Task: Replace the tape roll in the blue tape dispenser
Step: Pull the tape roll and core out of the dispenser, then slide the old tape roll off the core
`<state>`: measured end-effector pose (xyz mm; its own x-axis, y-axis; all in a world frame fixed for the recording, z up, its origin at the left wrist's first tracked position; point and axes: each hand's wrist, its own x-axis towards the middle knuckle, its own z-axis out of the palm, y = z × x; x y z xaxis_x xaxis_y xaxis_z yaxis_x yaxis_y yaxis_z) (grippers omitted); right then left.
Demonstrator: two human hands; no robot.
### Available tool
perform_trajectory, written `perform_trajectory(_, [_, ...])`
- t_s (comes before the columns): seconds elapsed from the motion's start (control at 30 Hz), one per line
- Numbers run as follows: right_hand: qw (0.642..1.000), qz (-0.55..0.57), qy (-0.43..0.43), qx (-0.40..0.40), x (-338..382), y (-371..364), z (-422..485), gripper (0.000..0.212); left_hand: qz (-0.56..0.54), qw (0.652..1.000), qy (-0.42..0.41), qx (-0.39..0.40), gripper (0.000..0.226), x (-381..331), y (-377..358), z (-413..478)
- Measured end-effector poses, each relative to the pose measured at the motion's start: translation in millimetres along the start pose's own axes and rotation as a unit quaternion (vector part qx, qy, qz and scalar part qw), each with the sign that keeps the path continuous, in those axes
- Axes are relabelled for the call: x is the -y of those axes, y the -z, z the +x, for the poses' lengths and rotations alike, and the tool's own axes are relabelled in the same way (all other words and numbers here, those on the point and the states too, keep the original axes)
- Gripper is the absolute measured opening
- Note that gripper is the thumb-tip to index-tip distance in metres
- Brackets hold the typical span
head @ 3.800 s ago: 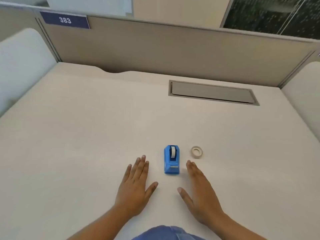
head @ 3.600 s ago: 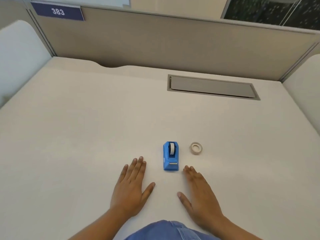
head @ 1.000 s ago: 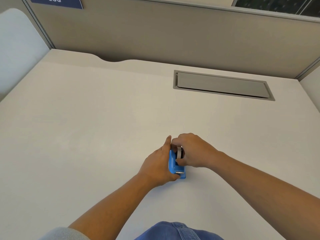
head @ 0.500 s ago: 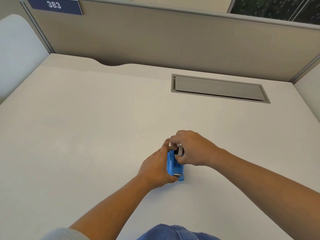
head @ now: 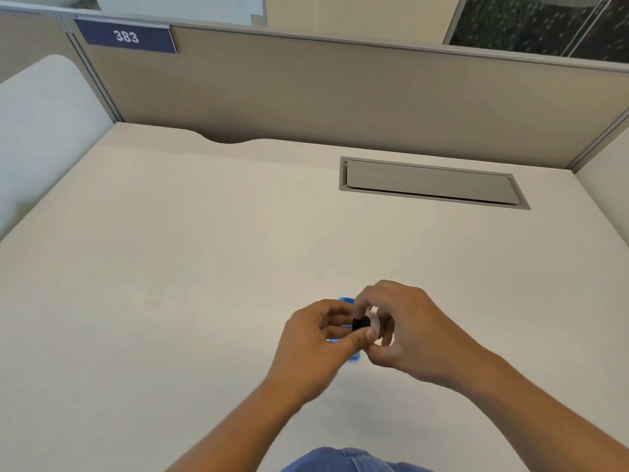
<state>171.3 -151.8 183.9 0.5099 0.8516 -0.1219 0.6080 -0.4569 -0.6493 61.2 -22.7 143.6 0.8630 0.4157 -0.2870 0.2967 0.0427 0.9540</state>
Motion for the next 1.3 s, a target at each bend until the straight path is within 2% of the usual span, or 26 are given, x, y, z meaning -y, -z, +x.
perform_trajectory(0.17, [0.988, 0.129, -0.02, -0.082, 12.6, 5.3, -25.2, 0.043, -0.106, 0.994, -0.005, -0.007, 0.025, -8.7, -0.1, -20.8])
perform_trajectory(0.33, [0.96, 0.235, -0.043, -0.147, 19.8, -0.6, -41.7, 0.037, -0.171, 0.985, -0.014, -0.006, 0.032, -22.9, -3.1, -35.9])
perform_trajectory(0.47, [0.936, 0.303, -0.071, -0.163, 24.8, -4.1, -50.7, 0.039, -0.194, 0.981, -0.005, 0.018, 0.025, -26.0, -2.7, -44.0])
perform_trajectory(0.8, [0.934, 0.309, -0.079, -0.162, 37.2, -3.6, -60.8, 0.042, -0.169, 0.984, -0.005, 0.049, 0.024, -27.6, -4.0, -52.3])
perform_trajectory(1.17, [0.936, 0.289, -0.077, -0.185, 37.4, -4.1, -61.3, 0.035, -0.187, 0.982, 0.012, 0.03, 0.031, -30.7, -3.8, -53.4])
perform_trajectory(1.3, [0.929, 0.325, -0.082, -0.157, 37.3, -2.7, -61.3, 0.032, -0.183, 0.983, 0.014, 0.021, 0.039, -31.0, -3.7, -52.0])
